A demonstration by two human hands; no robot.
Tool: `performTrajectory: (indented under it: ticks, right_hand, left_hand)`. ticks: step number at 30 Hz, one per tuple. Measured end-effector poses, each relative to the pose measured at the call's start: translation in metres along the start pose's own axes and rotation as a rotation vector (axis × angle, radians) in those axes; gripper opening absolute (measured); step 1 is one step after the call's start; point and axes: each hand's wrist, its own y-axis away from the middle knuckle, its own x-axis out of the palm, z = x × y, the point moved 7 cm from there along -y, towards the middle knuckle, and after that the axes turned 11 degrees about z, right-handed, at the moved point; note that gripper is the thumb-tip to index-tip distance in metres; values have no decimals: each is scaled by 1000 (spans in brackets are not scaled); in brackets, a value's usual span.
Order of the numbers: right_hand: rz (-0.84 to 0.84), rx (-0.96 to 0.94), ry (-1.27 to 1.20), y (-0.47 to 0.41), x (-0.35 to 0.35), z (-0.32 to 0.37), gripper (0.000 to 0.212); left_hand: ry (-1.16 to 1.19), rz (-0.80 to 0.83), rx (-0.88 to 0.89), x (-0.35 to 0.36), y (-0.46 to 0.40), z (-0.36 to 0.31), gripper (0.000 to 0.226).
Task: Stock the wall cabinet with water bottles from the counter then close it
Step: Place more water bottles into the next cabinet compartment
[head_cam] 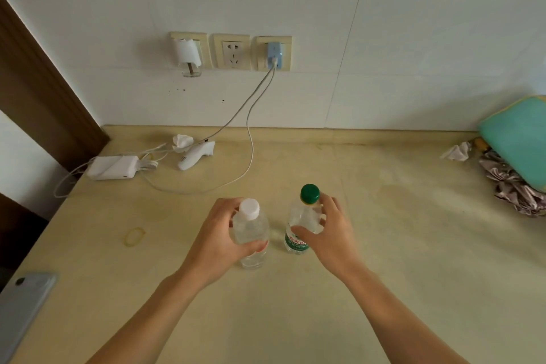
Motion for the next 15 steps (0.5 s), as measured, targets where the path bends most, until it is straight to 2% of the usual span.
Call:
performTrajectory:
  ticks: [8, 12, 15]
  right_hand:
    - [34, 123, -142, 13, 20, -41, 75]
    - [32, 165, -163, 5, 28, -50, 61]
    - [29, 171, -160, 1, 29, -50, 54]
  left_hand:
    - [162, 52, -162, 19, 15, 34, 69]
    - [378, 32, -257, 42, 16, 60, 70]
    - [453, 38, -270, 49, 13, 67, 63]
